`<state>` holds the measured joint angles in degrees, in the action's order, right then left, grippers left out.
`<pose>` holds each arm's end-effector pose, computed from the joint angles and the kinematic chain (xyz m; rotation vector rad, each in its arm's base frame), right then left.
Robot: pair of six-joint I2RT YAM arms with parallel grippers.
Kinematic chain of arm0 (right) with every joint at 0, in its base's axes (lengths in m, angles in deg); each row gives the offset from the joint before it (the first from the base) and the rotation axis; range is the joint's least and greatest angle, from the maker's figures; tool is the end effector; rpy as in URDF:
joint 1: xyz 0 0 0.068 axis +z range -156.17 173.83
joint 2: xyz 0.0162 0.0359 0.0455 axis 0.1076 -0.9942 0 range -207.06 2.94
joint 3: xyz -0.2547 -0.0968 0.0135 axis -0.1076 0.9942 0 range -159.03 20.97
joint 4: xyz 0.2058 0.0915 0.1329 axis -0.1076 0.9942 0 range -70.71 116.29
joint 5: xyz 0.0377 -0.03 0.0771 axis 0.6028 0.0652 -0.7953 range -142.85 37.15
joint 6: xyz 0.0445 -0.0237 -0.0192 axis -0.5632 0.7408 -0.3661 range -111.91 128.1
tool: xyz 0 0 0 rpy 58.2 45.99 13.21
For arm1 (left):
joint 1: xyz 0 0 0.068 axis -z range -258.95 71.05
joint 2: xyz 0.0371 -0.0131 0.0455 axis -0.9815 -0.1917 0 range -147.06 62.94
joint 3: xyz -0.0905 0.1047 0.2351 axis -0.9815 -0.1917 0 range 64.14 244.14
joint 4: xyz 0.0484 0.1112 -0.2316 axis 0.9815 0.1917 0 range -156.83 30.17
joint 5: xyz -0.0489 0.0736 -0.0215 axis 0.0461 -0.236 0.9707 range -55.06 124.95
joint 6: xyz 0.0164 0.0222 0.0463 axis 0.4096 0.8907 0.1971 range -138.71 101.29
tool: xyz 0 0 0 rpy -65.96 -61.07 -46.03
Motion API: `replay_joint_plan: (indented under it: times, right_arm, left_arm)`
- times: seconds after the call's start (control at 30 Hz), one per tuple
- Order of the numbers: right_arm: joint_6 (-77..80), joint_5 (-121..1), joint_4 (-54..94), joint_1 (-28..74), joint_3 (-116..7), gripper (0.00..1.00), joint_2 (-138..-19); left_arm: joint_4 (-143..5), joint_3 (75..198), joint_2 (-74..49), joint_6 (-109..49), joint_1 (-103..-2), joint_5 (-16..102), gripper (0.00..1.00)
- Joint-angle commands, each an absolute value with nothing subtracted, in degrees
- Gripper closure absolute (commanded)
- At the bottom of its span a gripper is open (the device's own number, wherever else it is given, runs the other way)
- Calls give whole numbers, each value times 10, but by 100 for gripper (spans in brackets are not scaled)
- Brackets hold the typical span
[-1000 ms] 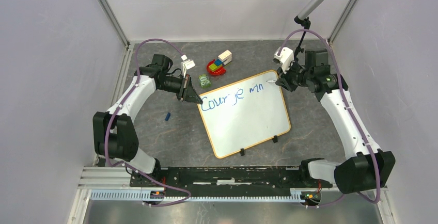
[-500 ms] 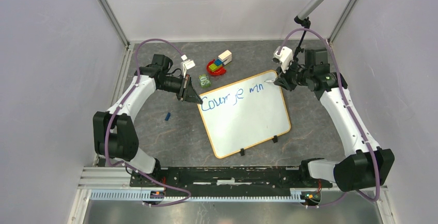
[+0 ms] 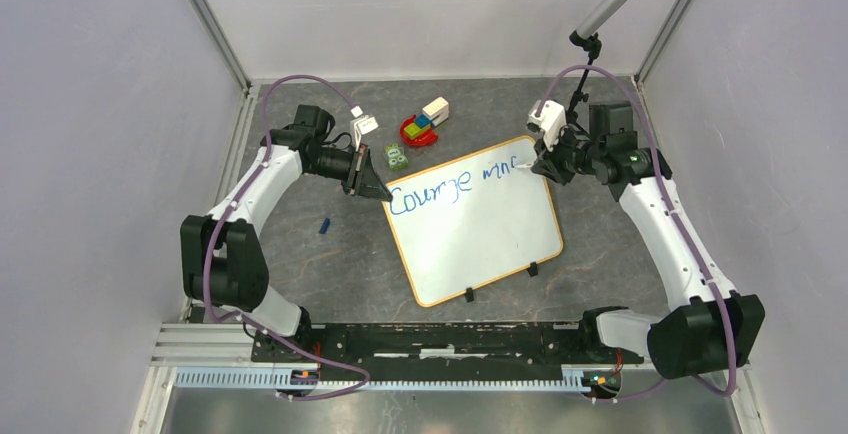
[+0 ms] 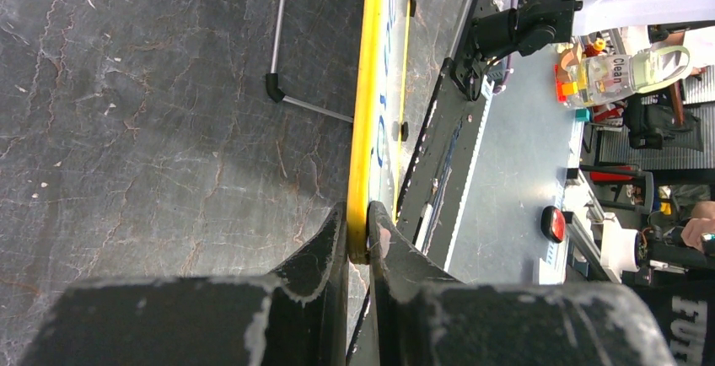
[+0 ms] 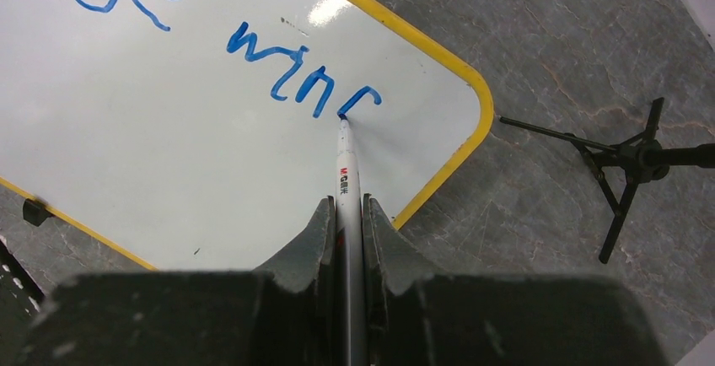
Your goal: Write a sentence on the whiteboard
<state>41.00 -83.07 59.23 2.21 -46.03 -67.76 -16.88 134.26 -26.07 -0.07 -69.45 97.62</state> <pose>0.2515 0.0553 0.3344 -1.0239 1.9890 0.3843 0.2899 -0.0805 0.2707 0.8307 2.2153 -1.3917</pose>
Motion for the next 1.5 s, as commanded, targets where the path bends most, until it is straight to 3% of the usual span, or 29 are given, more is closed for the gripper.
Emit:
replay_joint_plan:
  times: [0.0, 0.43, 0.97, 1.1, 1.3, 1.47]
  right_arm:
    - [421, -789, 597, 9, -457, 100, -674]
    - [433, -841, 631, 16, -440, 100, -669]
    - [423, -848, 642, 62, -516, 100, -679]
    - [438, -858, 661, 63, -521, 100, -665]
    - [445, -887, 684, 99, -497, 100, -654]
    - [417, -881, 654, 169, -461, 100, -634]
  left_arm:
    - [-174, 1352, -264, 11, -689, 962, 98]
    - [-174, 1354, -269, 11, -689, 963, 98]
    - [-174, 1355, -268, 9, -689, 962, 97]
    - [-174, 1359, -267, 5, -689, 963, 88]
    - [-174, 1361, -245, -2, -693, 957, 63]
    - [-168, 1349, -225, -3, -716, 965, 49]
